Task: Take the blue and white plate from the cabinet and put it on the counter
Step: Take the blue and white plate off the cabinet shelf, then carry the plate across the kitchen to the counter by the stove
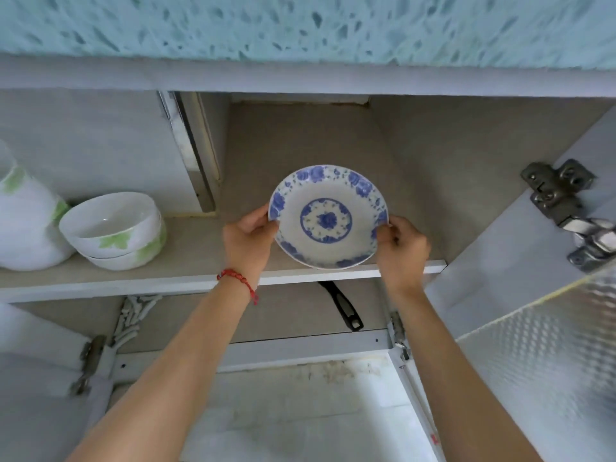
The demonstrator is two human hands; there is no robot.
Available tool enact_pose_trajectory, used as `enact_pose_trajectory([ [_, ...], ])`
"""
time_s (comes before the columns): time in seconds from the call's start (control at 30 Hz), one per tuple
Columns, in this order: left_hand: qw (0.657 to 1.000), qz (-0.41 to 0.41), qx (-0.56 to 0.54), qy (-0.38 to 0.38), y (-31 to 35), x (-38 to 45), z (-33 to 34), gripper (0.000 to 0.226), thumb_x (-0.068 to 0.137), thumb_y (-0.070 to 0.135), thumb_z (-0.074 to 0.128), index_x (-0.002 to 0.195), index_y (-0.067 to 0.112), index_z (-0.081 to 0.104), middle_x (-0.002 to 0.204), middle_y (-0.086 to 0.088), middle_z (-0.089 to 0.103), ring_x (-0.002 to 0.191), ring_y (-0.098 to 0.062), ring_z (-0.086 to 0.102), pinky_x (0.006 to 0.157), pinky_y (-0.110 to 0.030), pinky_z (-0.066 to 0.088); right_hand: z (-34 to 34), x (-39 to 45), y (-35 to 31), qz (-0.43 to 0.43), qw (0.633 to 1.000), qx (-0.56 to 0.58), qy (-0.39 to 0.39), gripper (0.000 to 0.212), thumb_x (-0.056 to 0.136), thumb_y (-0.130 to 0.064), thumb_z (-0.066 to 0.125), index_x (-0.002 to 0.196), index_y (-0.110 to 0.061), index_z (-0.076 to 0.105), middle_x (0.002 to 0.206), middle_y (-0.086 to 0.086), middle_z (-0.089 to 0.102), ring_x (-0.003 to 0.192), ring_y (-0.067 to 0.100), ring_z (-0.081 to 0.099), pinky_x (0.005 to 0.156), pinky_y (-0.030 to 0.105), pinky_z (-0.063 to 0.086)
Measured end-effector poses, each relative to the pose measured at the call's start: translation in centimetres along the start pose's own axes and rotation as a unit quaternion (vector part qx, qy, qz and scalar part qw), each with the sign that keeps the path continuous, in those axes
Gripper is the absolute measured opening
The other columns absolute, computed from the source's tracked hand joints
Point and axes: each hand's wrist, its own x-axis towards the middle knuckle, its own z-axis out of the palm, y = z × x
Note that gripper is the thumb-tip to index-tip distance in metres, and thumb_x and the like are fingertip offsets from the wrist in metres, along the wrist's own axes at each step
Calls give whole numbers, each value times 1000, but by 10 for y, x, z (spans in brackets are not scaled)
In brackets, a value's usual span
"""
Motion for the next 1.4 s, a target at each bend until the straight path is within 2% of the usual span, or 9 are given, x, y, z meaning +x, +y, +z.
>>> enact_pose_trajectory([
  [0.17,999,-36,27,-2,31,-48,-19,34,80,3,61,89,35,68,92,7,69,78,2,66,72,-17,55,-34,-44,-22,59,997,45,-9,14,86,-9,54,94,-10,65,71,-3,64,64,-4,57,50,1,41],
  [0.3,998,-58,33,-18,57,-91,-32,37,80,-4,58,104,24,65,96,10,68,82,6,64,72,-12,52,-68,-80,-42,88,996,31,-9,17,86,-17,51,93,-9,65,72,2,64,60,5,58,54,17,51],
  [0.53,987,-140,68,-30,112,-168,-49,43,81,-4,59,110,27,59,94,13,68,85,4,65,77,-13,52,-138,-137,-90,130,991,19,-15,23,86,-21,47,98,-13,64,71,1,63,64,0,60,52,0,40],
  [0.63,985,-149,89,-21,146,-200,-55,42,80,-3,61,111,25,58,86,23,70,83,2,66,77,-15,53,-168,-150,-119,158,987,19,-20,24,87,-19,48,88,-39,61,59,3,61,61,15,55,48,4,38],
  [0.7,985,-149,92,-10,173,-218,-56,43,79,-4,62,108,28,61,82,27,70,82,2,66,72,-12,52,-190,-155,-138,184,982,0,-32,37,88,-17,49,83,-53,56,53,-8,56,54,5,52,47,5,38],
  [0.87,985,-139,97,-18,253,-260,-56,53,80,-4,60,95,46,63,84,29,70,84,5,65,69,-9,50,-254,-168,-193,227,973,-16,-32,22,87,-11,50,91,-28,63,66,-16,60,55,-1,52,47,4,37],
  [1.0,985,-140,90,-40,307,-279,-53,50,79,-5,62,97,42,64,85,27,71,84,4,65,70,-10,50,-307,-170,-242,224,974,-27,-8,22,86,-5,52,97,-20,65,68,-21,60,56,-2,53,48,8,40],
  [1.27,976,-91,78,-183,393,-277,-25,39,78,10,62,103,40,63,89,31,69,90,3,64,70,-8,48,-377,-168,-309,217,969,-41,112,19,85,1,53,98,-6,65,72,-19,59,63,-13,57,47,2,41],
  [1.4,959,-72,71,-263,415,-270,-5,45,79,2,63,99,42,64,89,33,68,91,5,64,72,-7,48,-399,-173,-328,224,955,-44,190,20,85,1,54,97,-10,66,67,-13,61,56,-1,54,47,10,39],
])
